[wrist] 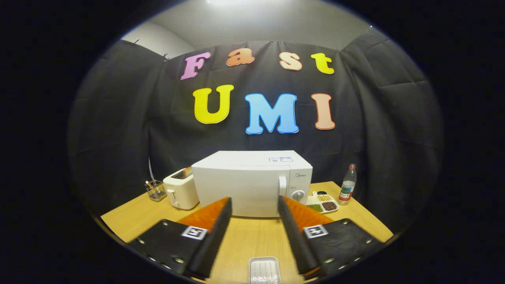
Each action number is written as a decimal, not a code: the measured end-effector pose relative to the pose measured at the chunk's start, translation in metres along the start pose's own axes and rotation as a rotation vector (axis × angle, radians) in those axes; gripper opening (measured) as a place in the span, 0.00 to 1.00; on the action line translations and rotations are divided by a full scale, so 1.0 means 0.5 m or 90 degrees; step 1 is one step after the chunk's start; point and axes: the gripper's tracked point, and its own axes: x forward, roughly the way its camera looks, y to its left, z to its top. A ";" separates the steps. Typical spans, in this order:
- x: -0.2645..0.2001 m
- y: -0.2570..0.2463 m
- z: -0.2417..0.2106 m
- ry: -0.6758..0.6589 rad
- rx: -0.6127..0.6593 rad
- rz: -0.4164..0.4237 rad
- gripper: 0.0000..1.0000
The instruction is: Open the microwave, put the food inside, and close the microwave door.
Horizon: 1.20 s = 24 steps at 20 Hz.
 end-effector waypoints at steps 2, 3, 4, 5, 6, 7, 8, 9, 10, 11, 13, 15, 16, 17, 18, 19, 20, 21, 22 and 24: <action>-0.011 -0.011 0.014 -0.020 0.019 -0.027 0.97; -0.016 -0.009 0.023 -0.029 0.024 -0.030 0.97; -0.018 -0.003 0.026 -0.034 0.026 -0.027 0.97; -0.021 0.003 0.030 -0.037 0.026 -0.022 0.97; -0.023 0.001 0.033 -0.040 0.024 -0.022 0.98; -0.026 -0.001 0.038 -0.045 0.024 -0.023 0.98; -0.026 0.002 0.039 -0.046 0.027 -0.020 0.97; -0.027 0.006 0.039 -0.045 0.032 -0.017 0.98; -0.027 0.010 0.040 -0.045 0.034 -0.013 0.98; -0.027 0.010 0.039 -0.046 0.035 -0.015 0.98; -0.029 0.012 0.035 -0.041 0.032 -0.013 0.98; -0.031 0.016 0.039 -0.044 0.031 -0.011 0.98; -0.029 0.016 0.040 -0.044 0.030 -0.010 0.98; -0.028 0.018 0.042 -0.045 0.028 -0.009 0.98; -0.028 0.020 0.045 -0.046 0.027 -0.007 0.98; -0.028 0.025 0.047 -0.046 0.027 -0.004 0.98; -0.028 0.031 0.049 -0.046 0.027 0.001 0.98; -0.028 0.034 0.051 -0.047 0.026 0.003 0.97; -0.029 0.038 0.053 -0.049 0.023 0.005 0.98; -0.029 0.042 0.056 -0.055 0.015 0.007 0.97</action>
